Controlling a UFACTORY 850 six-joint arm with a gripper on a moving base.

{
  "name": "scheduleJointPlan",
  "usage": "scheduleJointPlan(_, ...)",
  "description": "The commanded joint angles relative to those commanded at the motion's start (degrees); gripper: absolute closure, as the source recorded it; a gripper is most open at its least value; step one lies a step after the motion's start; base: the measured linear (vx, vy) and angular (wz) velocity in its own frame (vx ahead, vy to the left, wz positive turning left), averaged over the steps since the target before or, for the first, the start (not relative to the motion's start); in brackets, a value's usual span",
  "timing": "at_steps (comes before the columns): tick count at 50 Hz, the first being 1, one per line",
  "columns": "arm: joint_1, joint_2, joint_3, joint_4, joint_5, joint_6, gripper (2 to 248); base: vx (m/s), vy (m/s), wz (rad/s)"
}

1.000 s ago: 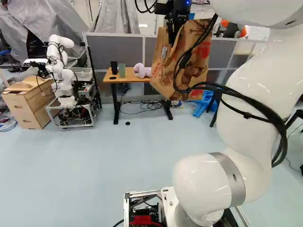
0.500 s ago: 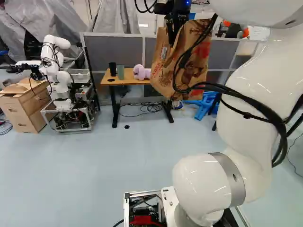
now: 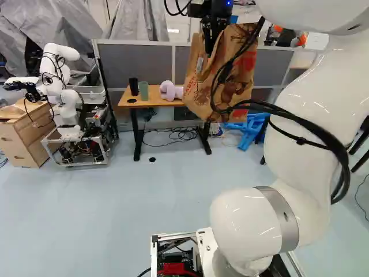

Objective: Pick up the bag on the ground and place it on the table

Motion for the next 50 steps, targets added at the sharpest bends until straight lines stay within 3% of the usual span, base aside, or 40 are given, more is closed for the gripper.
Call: scheduleJointPlan(50,0.0,0.0,0.0,0.0,0.0,0.0,229,0.155,-0.041,-0.003)
